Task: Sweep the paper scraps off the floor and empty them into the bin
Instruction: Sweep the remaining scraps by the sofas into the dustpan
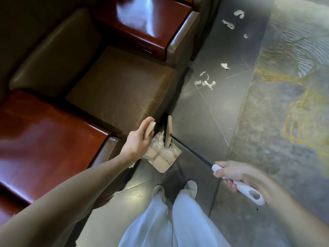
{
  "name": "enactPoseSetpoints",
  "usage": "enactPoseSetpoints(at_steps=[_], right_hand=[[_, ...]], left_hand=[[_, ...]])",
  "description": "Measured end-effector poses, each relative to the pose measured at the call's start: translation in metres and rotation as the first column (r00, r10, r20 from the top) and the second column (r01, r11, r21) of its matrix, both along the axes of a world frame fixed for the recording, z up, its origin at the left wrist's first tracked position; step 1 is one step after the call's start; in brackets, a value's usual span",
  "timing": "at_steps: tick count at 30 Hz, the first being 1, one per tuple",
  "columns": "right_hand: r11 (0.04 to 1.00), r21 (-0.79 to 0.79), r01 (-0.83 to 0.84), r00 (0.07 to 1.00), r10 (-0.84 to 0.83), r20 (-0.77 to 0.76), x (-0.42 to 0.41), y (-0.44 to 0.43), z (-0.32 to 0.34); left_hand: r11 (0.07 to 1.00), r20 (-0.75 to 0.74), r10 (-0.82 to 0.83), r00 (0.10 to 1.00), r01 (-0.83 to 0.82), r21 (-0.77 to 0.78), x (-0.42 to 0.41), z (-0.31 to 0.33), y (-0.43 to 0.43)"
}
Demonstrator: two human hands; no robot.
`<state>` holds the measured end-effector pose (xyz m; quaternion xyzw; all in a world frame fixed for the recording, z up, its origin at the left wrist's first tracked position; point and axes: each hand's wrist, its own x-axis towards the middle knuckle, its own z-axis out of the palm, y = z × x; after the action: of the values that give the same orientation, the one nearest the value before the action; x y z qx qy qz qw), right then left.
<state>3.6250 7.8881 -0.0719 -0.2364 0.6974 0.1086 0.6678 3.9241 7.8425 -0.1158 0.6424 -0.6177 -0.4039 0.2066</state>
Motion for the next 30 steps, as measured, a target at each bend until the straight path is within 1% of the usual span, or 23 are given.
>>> enactPoseSetpoints(at_steps=[3,7,11,13,17,22,26,30], right_hand=[[0.998,-0.049,0.025,0.999,-0.027,-0.046,-0.013,0.000,0.019],[0.992,-0.119,0.048,0.994,-0.059,-0.088,-0.049,-0.014,0.041],[0.982,-0.155,0.111,0.989,-0.125,-0.084,-0.109,-0.042,0.057],[0.972,-0.176,0.154,0.982,-0.170,-0.084,-0.140,-0.061,0.060],[0.964,-0.195,0.181,0.972,-0.206,-0.115,-0.191,-0.099,0.060],[0.958,-0.234,0.165,0.960,-0.211,-0.185,-0.234,-0.133,0.057],[0.966,-0.234,0.111,0.948,-0.173,-0.266,-0.255,-0.137,0.047],[0.971,-0.238,0.025,0.928,-0.112,-0.356,-0.262,-0.128,0.030]], left_hand=[[1.000,-0.011,-0.005,1.000,0.005,-0.002,-0.004,0.000,-0.009],[1.000,-0.051,0.003,0.999,-0.003,-0.016,-0.030,0.000,-0.026],[1.000,-0.087,0.012,0.996,-0.014,-0.018,-0.070,0.001,-0.064],[1.000,-0.071,0.008,0.997,-0.010,-0.029,-0.094,0.002,-0.089],[1.000,-0.066,-0.003,0.998,0.002,-0.019,-0.139,0.004,-0.133],[0.999,-0.062,-0.039,0.997,0.038,-0.020,-0.187,0.013,-0.172],[0.986,-0.011,-0.161,0.987,0.160,-0.039,-0.209,0.018,-0.193],[0.967,0.054,-0.252,0.966,0.254,-0.020,-0.227,0.018,-0.215]])
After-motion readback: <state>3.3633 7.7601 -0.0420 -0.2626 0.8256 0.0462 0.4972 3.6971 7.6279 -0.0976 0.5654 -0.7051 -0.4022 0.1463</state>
